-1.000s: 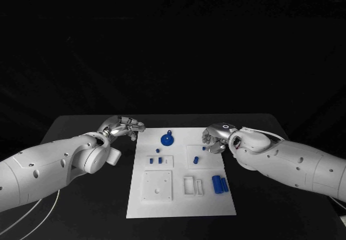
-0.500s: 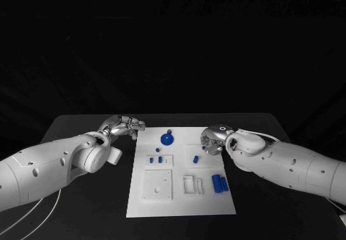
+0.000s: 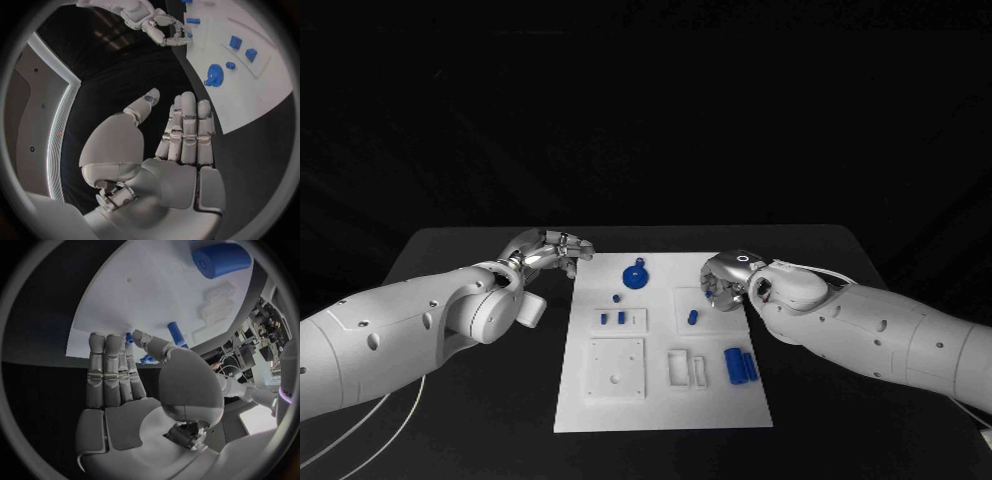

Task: Assemble the parts on the task board

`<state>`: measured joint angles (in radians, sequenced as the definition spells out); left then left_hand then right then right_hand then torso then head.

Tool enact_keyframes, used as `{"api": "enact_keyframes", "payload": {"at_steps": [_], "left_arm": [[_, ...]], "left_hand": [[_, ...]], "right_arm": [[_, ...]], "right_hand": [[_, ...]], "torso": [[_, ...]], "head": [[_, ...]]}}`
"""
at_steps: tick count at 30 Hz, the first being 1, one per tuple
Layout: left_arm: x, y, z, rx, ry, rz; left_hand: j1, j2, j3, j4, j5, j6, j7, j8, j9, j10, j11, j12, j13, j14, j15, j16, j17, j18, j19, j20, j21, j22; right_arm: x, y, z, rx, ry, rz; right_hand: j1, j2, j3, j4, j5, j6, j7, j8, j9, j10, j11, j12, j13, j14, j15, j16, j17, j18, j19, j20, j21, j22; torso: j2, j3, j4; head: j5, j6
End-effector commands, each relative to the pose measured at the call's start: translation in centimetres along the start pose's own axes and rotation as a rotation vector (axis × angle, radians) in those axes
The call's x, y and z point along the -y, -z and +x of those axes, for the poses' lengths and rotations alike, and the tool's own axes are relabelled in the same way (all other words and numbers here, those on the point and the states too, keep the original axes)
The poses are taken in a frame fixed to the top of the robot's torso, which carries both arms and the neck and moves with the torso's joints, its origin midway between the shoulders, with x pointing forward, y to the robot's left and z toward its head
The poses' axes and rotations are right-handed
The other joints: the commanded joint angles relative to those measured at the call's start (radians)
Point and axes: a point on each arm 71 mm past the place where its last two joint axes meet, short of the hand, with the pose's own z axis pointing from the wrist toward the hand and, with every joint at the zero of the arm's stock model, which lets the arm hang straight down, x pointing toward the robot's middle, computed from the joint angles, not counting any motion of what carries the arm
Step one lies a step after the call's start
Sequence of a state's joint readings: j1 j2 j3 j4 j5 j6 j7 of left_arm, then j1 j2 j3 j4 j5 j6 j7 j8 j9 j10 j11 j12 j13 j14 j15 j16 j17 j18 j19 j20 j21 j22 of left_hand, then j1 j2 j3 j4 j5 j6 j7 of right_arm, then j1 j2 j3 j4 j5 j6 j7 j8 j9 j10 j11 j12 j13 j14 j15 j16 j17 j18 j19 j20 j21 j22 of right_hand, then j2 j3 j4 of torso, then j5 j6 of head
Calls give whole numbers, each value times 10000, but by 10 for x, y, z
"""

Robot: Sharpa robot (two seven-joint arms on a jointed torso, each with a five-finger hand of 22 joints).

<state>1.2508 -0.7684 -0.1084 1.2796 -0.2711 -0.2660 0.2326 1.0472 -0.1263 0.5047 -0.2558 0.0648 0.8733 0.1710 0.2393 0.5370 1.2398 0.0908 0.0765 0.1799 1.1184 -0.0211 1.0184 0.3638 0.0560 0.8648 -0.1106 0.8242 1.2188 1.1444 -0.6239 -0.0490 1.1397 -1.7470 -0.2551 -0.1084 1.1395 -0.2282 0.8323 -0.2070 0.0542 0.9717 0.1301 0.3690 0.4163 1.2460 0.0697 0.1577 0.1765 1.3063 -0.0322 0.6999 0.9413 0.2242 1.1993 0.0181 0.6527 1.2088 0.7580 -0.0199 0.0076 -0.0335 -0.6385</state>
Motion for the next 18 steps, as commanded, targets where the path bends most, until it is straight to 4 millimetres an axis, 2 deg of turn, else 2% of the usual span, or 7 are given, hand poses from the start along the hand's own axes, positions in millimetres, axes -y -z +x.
{"api": "enact_keyframes", "payload": {"at_steps": [1, 9, 18], "left_arm": [[3, 0, 3, -174, 149, 136], [2, -1, 2, -169, 146, 108], [2, -1, 2, -130, 134, 89]], "left_hand": [[-99, 36, -49, -19, -39, -59, -14, 39, -13, -78, -4, -47, -12, 49, 7, -72, 9, 198, 52, -69, -43, -16], [-95, 49, -55, -28, -38, -63, -13, 43, -17, -81, -4, -46, -13, 56, 7, -83, 13, 199, 57, -70, -49, -17], [-81, 55, -62, -49, -35, -68, -13, 50, -22, -89, -3, -47, -14, 66, 6, -97, 21, 202, 64, -72, -55, -16]], "right_arm": [[-3, 1, 7, -268, 192, -62], [-5, 1, 9, -225, 429, 7], [-6, 1, 9, 131, 580, 205]], "right_hand": [[-20, 137, 31, -53, -33, 132, -35, 77, 40, 151, -41, 65, 117, 24, -134, 138, 113, 376, 19, -105, 125, 123], [-17, 312, 118, -273, -38, 596, -238, 305, 238, 644, -253, 219, 543, 122, -333, 735, 552, 376, 254, -319, 663, 599], [-94, 349, 205, -336, -40, 750, -303, 350, 361, 795, -330, 234, 863, 135, -408, 1051, 727, 376, 380, -422, 1001, 931]], "torso": [[-1, 3, -10], [-2, -1, -7], [-3, -3, -1]], "head": [[0, -1], [-17, -19], [-28, -16]]}}
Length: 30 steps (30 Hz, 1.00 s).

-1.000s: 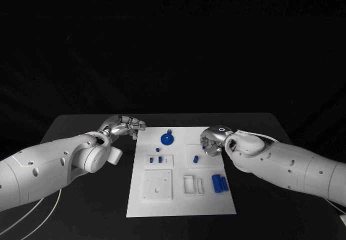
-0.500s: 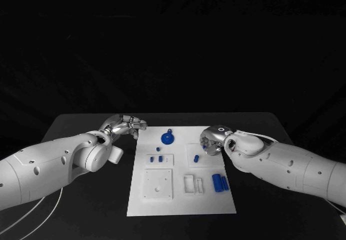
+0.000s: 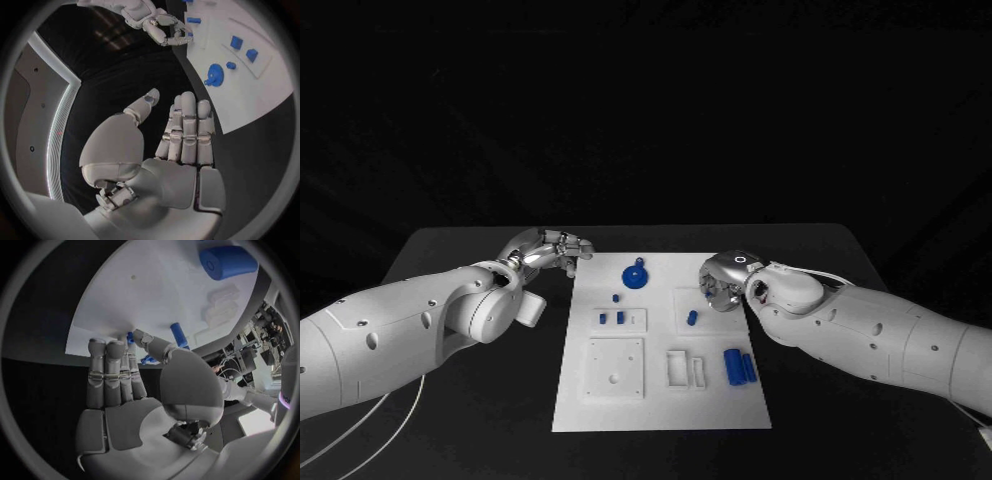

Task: Assemble the parts on the task board

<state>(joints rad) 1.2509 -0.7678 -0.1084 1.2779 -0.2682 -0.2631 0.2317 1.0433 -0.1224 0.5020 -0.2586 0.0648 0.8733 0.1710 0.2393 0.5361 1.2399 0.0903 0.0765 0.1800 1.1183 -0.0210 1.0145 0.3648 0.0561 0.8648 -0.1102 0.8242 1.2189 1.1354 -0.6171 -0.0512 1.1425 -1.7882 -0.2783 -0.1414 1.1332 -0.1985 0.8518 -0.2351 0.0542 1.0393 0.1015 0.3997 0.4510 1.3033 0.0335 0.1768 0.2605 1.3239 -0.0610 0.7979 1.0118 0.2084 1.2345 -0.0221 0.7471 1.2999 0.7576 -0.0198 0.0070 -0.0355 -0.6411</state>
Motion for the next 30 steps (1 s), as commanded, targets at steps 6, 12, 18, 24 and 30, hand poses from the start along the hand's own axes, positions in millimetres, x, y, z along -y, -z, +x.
{"api": "enact_keyframes", "payload": {"at_steps": [6, 12, 18, 24, 30], "left_arm": [[2, -1, 0, -71, 91, 98], [1, -1, -2, -7, 73, 97], [1, -1, -3, 65, 79, 98], [0, -1, -4, 100, 109, 74], [0, -1, -4, 86, 151, 67]], "left_hand": [[-35, 21, -39, -33, -35, -72, -12, 54, -17, -94, 2, -47, -16, 75, 5, -65, 17, 202, 69, -76, -59, -16], [-30, 27, -43, -42, -33, -75, -11, 57, -20, -98, 2, -48, -17, 81, 6, -72, 21, 203, 74, -76, -62, -16], [-27, 33, -47, -49, -32, -78, -10, 61, -23, -102, 3, -48, -17, 87, 6, -79, 27, 203, 80, -76, -65, -16], [-28, 38, -54, -55, -31, -86, -7, 62, -28, -111, 5, -51, -19, 94, 8, -86, 33, 203, 87, -76, -69, -15], [-30, 41, -61, -61, -31, -95, -4, 63, -34, -119, 7, -53, -21, 99, 9, -95, 38, 203, 93, -75, -73, -15]], "right_arm": [[-2, 2, 2, 401, 261, 85], [-2, 5, -1, 704, 155, -11], [-1, 11, -10, 1123, -143, -140], [-1, 17, -24, 1433, -465, -257], [-8, 24, -38, 1642, -990, -528]], "right_hand": [[-28, 47, 80, -70, -42, 122, -37, 56, 53, 262, 10, 42, 119, -30, -142, 141, 49, 534, 51, -51, 122, 93], [-30, 12, 139, -66, -46, 160, -54, 68, 83, 293, -7, 41, 189, -13, -160, 188, 61, 534, 78, -75, 164, 137], [-36, -36, 195, -45, -49, 197, -70, 79, 115, 327, -24, 38, 259, 11, -177, 230, 68, 534, 116, -105, 206, 176], [-39, -76, 236, -20, -49, 222, -82, 87, 140, 351, -37, 34, 313, 29, -189, 259, 71, 534, 144, -128, 234, 200], [-41, -94, 253, -8, -47, 230, -85, 87, 149, 357, -40, 30, 333, 33, -192, 267, 71, 534, 150, -134, 242, 208]], "torso": [[-1, -6, 0], [-4, 1, 0], [-14, -5, -6], [-14, 2, -33], [-12, 5, -25]], "head": [[0, 27], [6, 29], [29, 61], [47, 106], [63, 130]]}}
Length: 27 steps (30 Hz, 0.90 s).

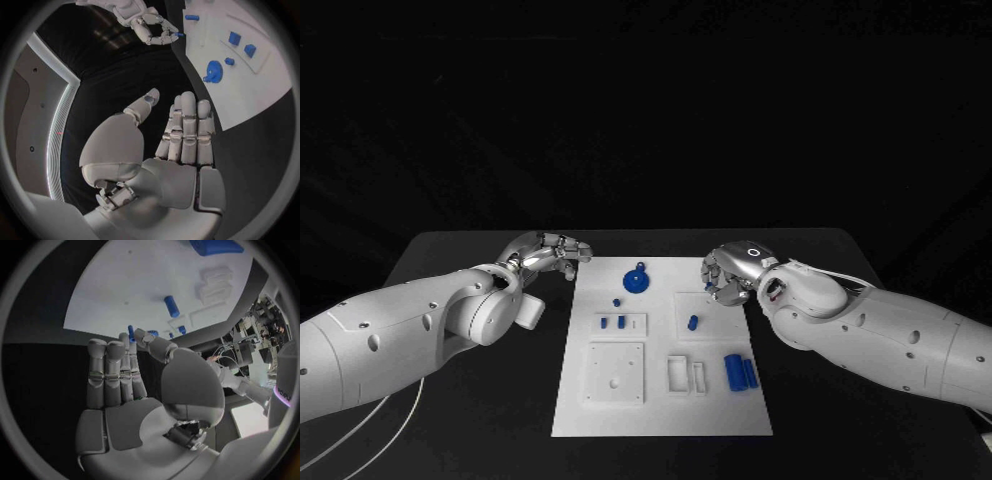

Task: Assemble the parts on the task board

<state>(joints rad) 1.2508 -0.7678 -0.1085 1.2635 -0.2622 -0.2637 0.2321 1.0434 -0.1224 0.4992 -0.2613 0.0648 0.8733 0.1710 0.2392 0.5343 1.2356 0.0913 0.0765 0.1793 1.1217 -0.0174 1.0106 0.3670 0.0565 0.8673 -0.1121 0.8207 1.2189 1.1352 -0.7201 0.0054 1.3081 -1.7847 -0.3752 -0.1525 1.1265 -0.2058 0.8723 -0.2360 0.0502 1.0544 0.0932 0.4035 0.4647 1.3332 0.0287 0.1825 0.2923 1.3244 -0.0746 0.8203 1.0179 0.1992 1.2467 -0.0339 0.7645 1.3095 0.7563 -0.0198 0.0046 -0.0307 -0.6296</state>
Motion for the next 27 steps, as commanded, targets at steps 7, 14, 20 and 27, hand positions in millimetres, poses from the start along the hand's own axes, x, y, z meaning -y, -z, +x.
{"api": "enact_keyframes", "payload": {"at_steps": [7, 14, 20, 27], "left_arm": [[2, -1, 5, -118, 292, 94], [5, 1, 9, -105, 325, 211], [7, 1, 14, 20, 313, 297], [8, 1, 18, 86, 465, 302]], "left_hand": [[-31, 57, -37, -39, -25, -104, 0, 66, -22, -91, 1, -57, -17, 70, -23, -68, 23, 201, 75, -55, -45, -16], [-36, 61, -46, -45, -24, -105, 0, 73, -26, -100, 5, -59, -19, 70, -19, -82, 29, 200, 78, -52, -53, -16], [-13, 51, -58, -73, -23, -97, -5, 101, -38, -71, -11, -35, -10, 140, -36, -71, 73, 210, 123, -60, -53, -9], [-2, 49, -55, -78, -7, -80, -12, 118, -39, -75, -11, -35, -11, 138, -36, -82, 83, 210, 127, -61, -60, -7]], "right_arm": [[-34, 7, -14, 306, -1365, -1020], [-74, -1, -14, 151, -1505, -1919], [-103, -2, 2, -370, -1138, -2573], [-128, -3, 25, -897, -751, -2988]], "right_hand": [[28, -24, 68, 11, -1, 74, -2, 42, 17, 48, 11, -41, 29, 25, -55, 46, 7, 626, 27, -22, 69, 116], [32, -8, 80, 16, 4, 64, 2, 32, 20, 36, 15, -56, 43, 23, -52, 47, 2, 626, 28, -29, 70, 118], [25, 16, 63, 7, 2, 47, 11, 15, 29, 22, 19, -81, 73, 45, -49, 71, 0, 626, 67, -54, 106, 140], [24, 54, 37, -31, 5, 36, 17, -3, 46, 13, 21, -113, 119, 64, -47, 103, -3, 626, 123, -103, 182, 181]], "torso": [[-21, -23, 0], [-19, -23, 50], [-5, -35, 53], [13, -46, 41]], "head": [[159, 110], [437, 124], [700, 119], [763, 95]]}}
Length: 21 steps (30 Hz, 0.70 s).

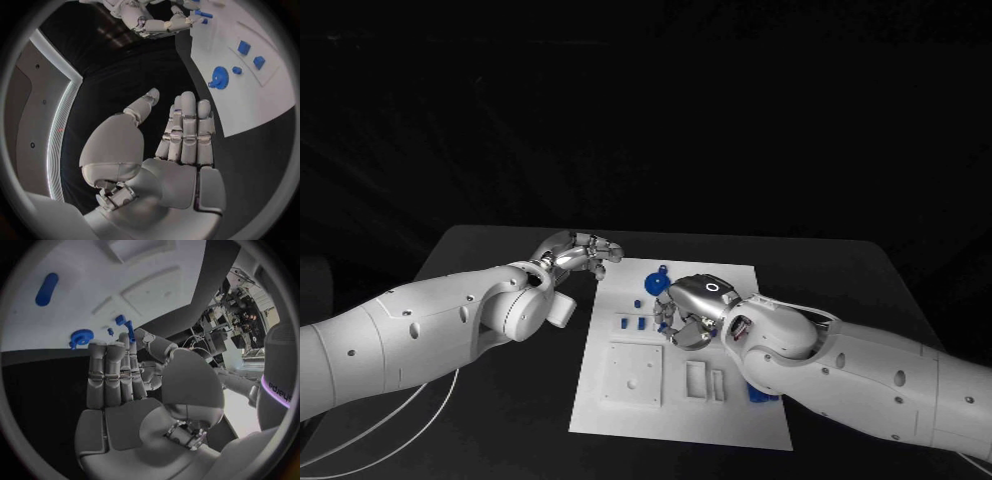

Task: Assemble the parts on the task board

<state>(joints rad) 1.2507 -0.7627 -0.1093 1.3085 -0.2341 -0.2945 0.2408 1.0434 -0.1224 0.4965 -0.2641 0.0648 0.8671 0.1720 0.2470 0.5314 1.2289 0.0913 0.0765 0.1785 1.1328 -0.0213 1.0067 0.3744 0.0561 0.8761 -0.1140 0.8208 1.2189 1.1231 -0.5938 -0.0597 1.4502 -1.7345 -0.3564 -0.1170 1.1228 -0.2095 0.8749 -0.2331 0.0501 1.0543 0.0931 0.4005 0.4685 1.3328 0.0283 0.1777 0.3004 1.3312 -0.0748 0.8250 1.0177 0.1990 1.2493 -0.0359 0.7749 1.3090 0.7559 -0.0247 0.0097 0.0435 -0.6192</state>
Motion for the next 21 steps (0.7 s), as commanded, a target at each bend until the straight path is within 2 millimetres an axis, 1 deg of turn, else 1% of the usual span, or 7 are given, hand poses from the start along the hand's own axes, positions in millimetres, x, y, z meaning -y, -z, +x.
{"api": "enact_keyframes", "payload": {"at_steps": [1, 3, 6, 8, 10, 17, 21], "left_arm": [[3, 0, 3, 192, 145, 200], [4, -1, 5, 227, 201, 210], [5, -1, 7, 260, 238, 248], [5, -2, 9, 259, 257, 269], [6, -2, 10, 257, 263, 286], [6, -1, 10, 255, 330, 280], [6, -1, 11, 223, 338, 258]], "left_hand": [[-2, 50, -27, -51, -6, -17, -22, 42, -10, -9, -11, -35, -3, 27, 3, -45, 10, 214, 38, -42, -61, -8], [-5, 57, -26, -46, 3, -12, -24, 49, -11, -13, -9, -37, -4, 25, 5, -50, 14, 212, 39, -41, -65, -8], [-5, 56, -26, -45, 4, -12, -25, 49, -12, -13, -9, -37, -4, 25, 5, -51, 14, 212, 39, -41, -65, -8], [-4, 58, -25, -45, 7, -10, -25, 51, -12, -14, -9, -37, -4, 25, 5, -52, 15, 212, 40, -41, -66, -7], [-4, 58, -24, -44, 9, -9, -26, 53, -12, -14, -9, -37, -4, 24, 5, -54, 17, 212, 40, -40, -67, -7], [-5, 62, -22, -40, 18, -3, -29, 60, -13, -16, -8, -37, -5, 23, 6, -60, 21, 211, 40, -39, -71, -7], [-3, 64, -20, -39, 21, -1, -31, 64, -15, -17, -8, -37, -5, 22, 7, -63, 24, 211, 41, -39, -73, -6]], "right_arm": [[-8, -1, 13, -514, 466, -202], [-14, -3, 22, -682, 525, -306], [-19, -4, 31, -821, 535, -383], [-21, -4, 37, -918, 589, -420], [-23, -5, 42, -1009, 643, -427], [-24, -5, 51, -1370, 750, -407], [-25, -5, 54, -1484, 770, -399]], "right_hand": [[58, 97, 1, -74, 5, 38, 19, 21, 15, 19, 25, -75, 56, -5, -44, 62, -6, 628, 121, -103, 121, 206], [56, 105, -5, -89, 6, 39, 19, 15, 24, 22, 24, -88, 81, -5, -45, 69, -13, 628, 143, -128, 176, 224], [56, 105, -5, -89, 6, 39, 19, 15, 24, 22, 24, -88, 81, -5, -45, 69, -13, 628, 143, -128, 176, 224], [55, 106, -5, -90, 6, 38, 19, 14, 25, 21, 24, -89, 82, -5, -45, 69, -14, 628, 144, -129, 180, 225], [58, 113, -2, -95, 8, 37, 19, 12, 26, 19, 24, -93, 86, -6, -45, 70, -16, 628, 145, -134, 188, 227], [50, 136, -5, -119, 9, 37, 21, 2, 36, 21, 25, -109, 115, -2, -45, 78, -27, 628, 156, -156, 248, 235], [37, 143, -12, -133, 10, 42, 20, -1, 44, 30, 22, -116, 134, 5, -48, 89, -32, 628, 159, -167, 284, 237]], "torso": [[23, 11, -11], [29, 4, -4], [28, 8, 5], [28, 20, -2], [30, 20, -5], [29, 28, -26], [32, 33, -22]], "head": [[20, -19], [77, -30], [130, -81], [175, -111], [213, -144], [292, -240], [330, -274]]}}
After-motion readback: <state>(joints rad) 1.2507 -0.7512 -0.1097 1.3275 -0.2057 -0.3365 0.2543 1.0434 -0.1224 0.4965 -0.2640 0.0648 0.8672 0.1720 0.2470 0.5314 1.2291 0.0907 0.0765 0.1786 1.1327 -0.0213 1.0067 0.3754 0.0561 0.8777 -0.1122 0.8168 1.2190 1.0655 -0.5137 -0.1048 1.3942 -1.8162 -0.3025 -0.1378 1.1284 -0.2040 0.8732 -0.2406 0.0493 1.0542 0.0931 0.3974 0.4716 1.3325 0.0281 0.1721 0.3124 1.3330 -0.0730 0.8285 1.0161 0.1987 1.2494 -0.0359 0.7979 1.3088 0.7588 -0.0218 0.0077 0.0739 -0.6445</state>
